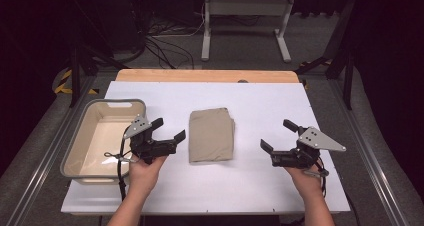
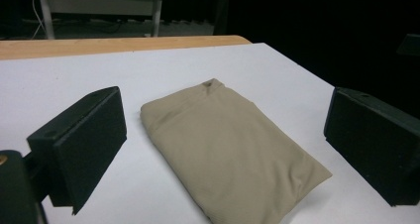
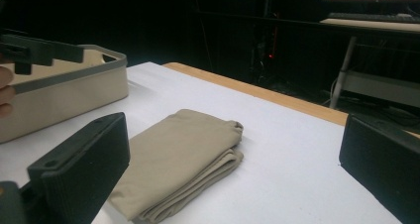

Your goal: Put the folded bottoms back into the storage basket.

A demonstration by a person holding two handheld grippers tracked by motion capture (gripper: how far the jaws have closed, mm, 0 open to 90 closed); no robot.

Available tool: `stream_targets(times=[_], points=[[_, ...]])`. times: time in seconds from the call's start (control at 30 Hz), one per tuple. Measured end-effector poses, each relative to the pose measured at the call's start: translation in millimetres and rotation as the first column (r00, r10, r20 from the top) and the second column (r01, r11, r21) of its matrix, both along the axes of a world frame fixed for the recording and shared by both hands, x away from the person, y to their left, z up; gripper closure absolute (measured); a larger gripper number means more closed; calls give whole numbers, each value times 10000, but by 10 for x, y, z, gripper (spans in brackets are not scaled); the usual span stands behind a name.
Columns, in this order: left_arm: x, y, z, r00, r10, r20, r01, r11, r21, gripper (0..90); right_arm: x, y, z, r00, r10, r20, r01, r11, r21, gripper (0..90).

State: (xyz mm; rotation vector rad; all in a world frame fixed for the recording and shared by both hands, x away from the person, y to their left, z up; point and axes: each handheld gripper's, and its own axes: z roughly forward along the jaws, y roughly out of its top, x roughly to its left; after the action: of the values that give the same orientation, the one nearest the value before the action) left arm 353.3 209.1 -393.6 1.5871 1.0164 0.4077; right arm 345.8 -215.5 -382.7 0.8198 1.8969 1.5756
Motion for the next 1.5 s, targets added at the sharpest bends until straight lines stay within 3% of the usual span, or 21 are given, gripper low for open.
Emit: stream_targets(times=[0.1,0.2,0.47,0.57,0.6,0.63,0.67,0.77,0.8,0.83,0.87,0.97,1.0,1.03,1.1,1.17,1.3,1.37,1.5], points=[[58,30,-2,9992,78,-392,-93,9992,-381,37,1,14,-2,9998,179,22,-179,9998,-23,0],[87,26,-7,9982,68,-589,-94,9990,-432,35,4,19,-8,9998,208,-42,-208,9998,-47,0],[238,-130,-55,9876,-331,-1535,332,9994,-19,21,6,7,-7,9997,227,-64,-227,9997,16,0],[331,-206,-90,9765,-395,-2118,455,9987,237,24,10,3,-9,9998,192,-114,-192,9998,7,0],[331,-206,-90,9765,-395,-2118,455,9987,237,24,10,3,-9,9998,169,-90,-169,9999,-5,0],[381,-237,-114,9702,-352,-2395,461,9981,403,28,10,2,-9,9999,129,-78,-129,9999,-2,0],[381,-237,-114,9702,-352,-2395,461,9981,403,30,10,2,-9,9999,129,-78,-129,9999,-2,0],[462,-294,-171,9580,-402,-2840,572,9970,519,30,12,-1,-9,9999,90,-102,-89,10000,39,0],[462,-294,-171,9580,-402,-2840,572,9970,519,31,12,-1,-9,9999,90,-102,-89,10000,39,0],[500,-325,-200,9498,-386,-3104,565,9972,489,30,12,0,-9,9999,101,-114,-101,9999,36,0],[500,-325,-200,9498,-386,-3104,565,9972,489,30,12,0,-9,9999,101,-114,-101,9999,36,0],[590,-389,-280,9214,-520,-3852,749,9962,448,29,12,5,-10,9999,110,-104,-110,9999,35,0],[613,-399,-303,9161,-504,-3978,749,9961,463,29,12,5,-11,9999,119,-105,-118,9999,42,0],[613,-399,-303,9161,-504,-3978,749,9961,463,29,12,5,-11,9999,119,-105,-118,9999,42,0],[673,-419,-362,9036,-407,-4265,661,9968,450,29,13,5,-13,9998,148,-126,-147,9999,71,0],[691,-421,-379,9011,-357,-4322,620,9970,471,31,14,0,-14,9998,158,-157,-156,9998,123,0],[762,-444,-446,8817,-309,-4707,576,9974,424,33,21,-9,-16,9997,177,-168,-174,9997,165,0],[792,-450,-473,8761,-272,-4814,555,9975,446,36,32,-25,-25,9993,267,-276,-256,9988,424,0],[852,-488,-539,8616,-215,-5071,509,9977,442,36,29,-28,-25,9991,275,-312,-259,9985,487,0]])
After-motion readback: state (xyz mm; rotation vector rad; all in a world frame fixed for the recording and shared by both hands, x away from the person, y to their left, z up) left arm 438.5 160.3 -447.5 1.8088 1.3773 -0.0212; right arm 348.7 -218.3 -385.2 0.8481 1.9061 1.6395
